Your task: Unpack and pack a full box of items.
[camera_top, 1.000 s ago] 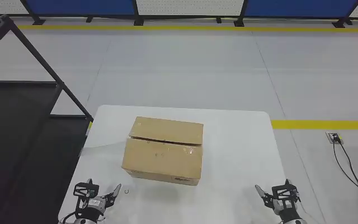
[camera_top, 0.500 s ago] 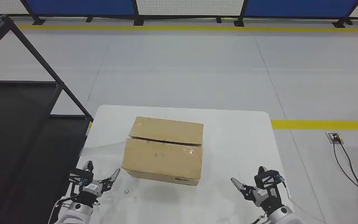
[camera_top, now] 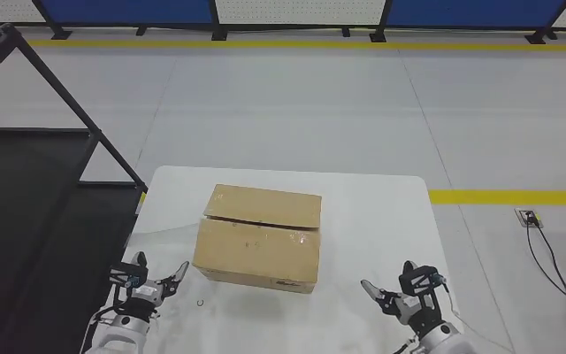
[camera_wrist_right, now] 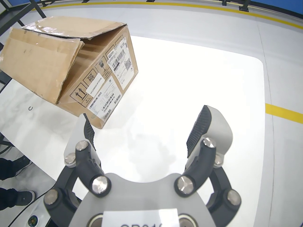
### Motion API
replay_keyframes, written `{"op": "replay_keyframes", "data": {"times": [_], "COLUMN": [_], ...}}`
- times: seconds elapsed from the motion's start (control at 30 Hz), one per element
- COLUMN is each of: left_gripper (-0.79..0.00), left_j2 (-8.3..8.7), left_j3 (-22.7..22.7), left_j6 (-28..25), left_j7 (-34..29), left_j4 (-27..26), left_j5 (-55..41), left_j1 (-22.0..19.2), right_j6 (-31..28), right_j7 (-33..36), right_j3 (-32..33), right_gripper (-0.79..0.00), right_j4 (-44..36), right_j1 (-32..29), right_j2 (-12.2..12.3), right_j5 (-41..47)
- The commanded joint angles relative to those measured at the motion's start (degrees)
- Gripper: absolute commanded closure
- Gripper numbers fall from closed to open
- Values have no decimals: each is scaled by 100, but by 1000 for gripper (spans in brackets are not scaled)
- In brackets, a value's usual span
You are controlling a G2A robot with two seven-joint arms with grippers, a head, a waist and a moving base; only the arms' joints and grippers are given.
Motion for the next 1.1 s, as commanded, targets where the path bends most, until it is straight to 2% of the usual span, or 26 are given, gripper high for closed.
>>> {"op": "replay_keyframes", "data": {"times": [0.0,0.17,0.43,0.6,0.83,1.07], "left_gripper": [-785,-785,-785,-785,-785,-785], "left_j2": [-30,-90,-91,-131,-199,-230], "left_j3": [51,158,159,402,860,895], "left_j6": [159,570,563,691,941,1026], "left_j7": [29,-90,-112,-351,-257,-175], "left_j4": [25,134,147,275,441,378], "left_j5": [-235,-543,-538,-441,63,99], "left_j1": [-102,-273,-271,-498,-749,-673], "right_j6": [-59,-91,-74,-33,-486,-943], "right_j7": [79,573,633,446,643,1020], "right_j3": [-74,48,79,156,199,209], "right_gripper": [-785,-785,-785,-785,-785,-785], "right_j4": [-5,10,-3,107,290,386], "right_j1": [137,468,503,434,483,659], "right_j2": [-17,-40,-37,-51,-36,-5], "right_j5": [359,1662,1683,2048,2591,3029]}}
